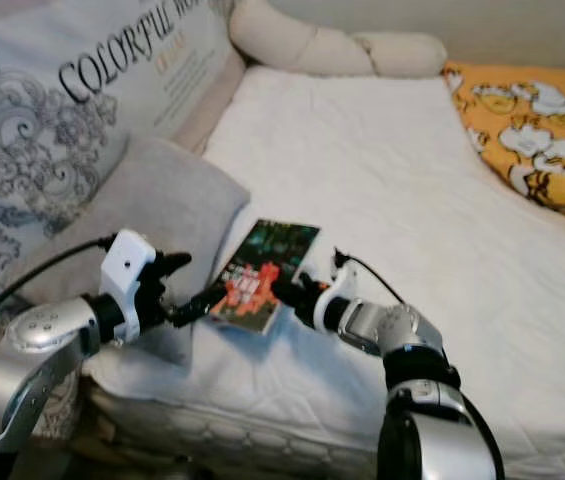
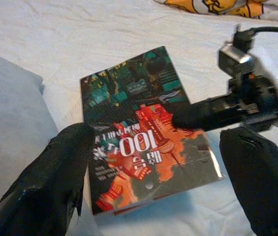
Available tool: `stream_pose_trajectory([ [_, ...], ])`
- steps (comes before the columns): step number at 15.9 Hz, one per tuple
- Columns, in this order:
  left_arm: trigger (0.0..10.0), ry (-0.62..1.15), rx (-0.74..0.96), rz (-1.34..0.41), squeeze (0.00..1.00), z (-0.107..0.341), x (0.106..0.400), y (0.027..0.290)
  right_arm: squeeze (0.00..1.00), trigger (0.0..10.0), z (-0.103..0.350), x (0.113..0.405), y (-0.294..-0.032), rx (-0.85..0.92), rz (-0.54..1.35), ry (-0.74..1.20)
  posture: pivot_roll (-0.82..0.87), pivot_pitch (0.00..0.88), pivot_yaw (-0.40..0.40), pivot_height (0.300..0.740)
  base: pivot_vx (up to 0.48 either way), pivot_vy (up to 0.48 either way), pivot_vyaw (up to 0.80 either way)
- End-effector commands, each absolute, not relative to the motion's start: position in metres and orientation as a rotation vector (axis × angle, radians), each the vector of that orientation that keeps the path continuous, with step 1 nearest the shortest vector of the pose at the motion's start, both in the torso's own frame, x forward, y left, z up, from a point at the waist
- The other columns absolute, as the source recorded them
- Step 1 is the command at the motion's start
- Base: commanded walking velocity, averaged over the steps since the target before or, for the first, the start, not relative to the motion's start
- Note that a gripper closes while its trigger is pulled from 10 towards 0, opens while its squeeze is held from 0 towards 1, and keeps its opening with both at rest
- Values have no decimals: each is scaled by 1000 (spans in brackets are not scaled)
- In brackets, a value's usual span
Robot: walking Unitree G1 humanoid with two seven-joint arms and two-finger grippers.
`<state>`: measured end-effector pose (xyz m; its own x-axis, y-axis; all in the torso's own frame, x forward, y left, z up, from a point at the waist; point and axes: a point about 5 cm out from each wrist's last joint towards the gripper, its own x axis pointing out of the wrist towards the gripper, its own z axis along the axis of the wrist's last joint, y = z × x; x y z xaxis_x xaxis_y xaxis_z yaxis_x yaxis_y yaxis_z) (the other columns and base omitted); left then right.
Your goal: Clean up the room
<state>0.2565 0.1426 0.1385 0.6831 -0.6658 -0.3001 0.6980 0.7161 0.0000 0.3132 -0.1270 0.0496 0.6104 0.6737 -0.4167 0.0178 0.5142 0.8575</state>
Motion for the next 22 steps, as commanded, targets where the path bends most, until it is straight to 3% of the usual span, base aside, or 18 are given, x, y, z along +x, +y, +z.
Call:
stream_pose_trajectory([
  [1, 10000, 281, 132, -792, 0, 145, 258, 140, 0, 10000, 48, 318, -131, 868, 442, 824, 93, 0, 54, 740, 0, 0, 0],
  [7, 10000, 292, 149, -818, 0, 152, 255, 141, 0, 10000, 47, 332, -147, 391, 443, 829, 135, 26, 62, 740, 0, 0, 0],
  [11, 10000, 298, 143, -825, 0, 152, 253, 138, 0, 10000, 55, 340, -157, 254, 469, 831, 141, 37, 50, 740, 0, 0, 0],
  [12, 10000, 301, 138, -827, 0, 152, 252, 136, 90, 10000, 58, 342, -160, 214, 467, 837, 142, 39, 46, 740, 0, 0, 0],
  [13, 10000, 302, 137, -827, 0, 152, 251, 136, 357, 10000, 60, 343, -161, 211, 462, 835, 141, 40, 44, 740, 0, 0, 0],
  [14, 10000, 303, 135, -826, 0, 152, 251, 136, 1000, 10000, 60, 344, -161, 216, 447, 832, 142, 41, 43, 740, 0, 0, 0],
  [18, 10000, 303, 132, -830, 0, 152, 252, 135, 1000, 10000, 57, 342, -162, 254, 432, 843, 134, 25, 50, 740, 0, 0, 0],
  [22, 10000, 321, 139, -879, 0, 150, 254, 131, 1000, 10000, 54, 339, -179, 232, 369, 840, 120, 0, 64, 740, 0, 0, 0],
])
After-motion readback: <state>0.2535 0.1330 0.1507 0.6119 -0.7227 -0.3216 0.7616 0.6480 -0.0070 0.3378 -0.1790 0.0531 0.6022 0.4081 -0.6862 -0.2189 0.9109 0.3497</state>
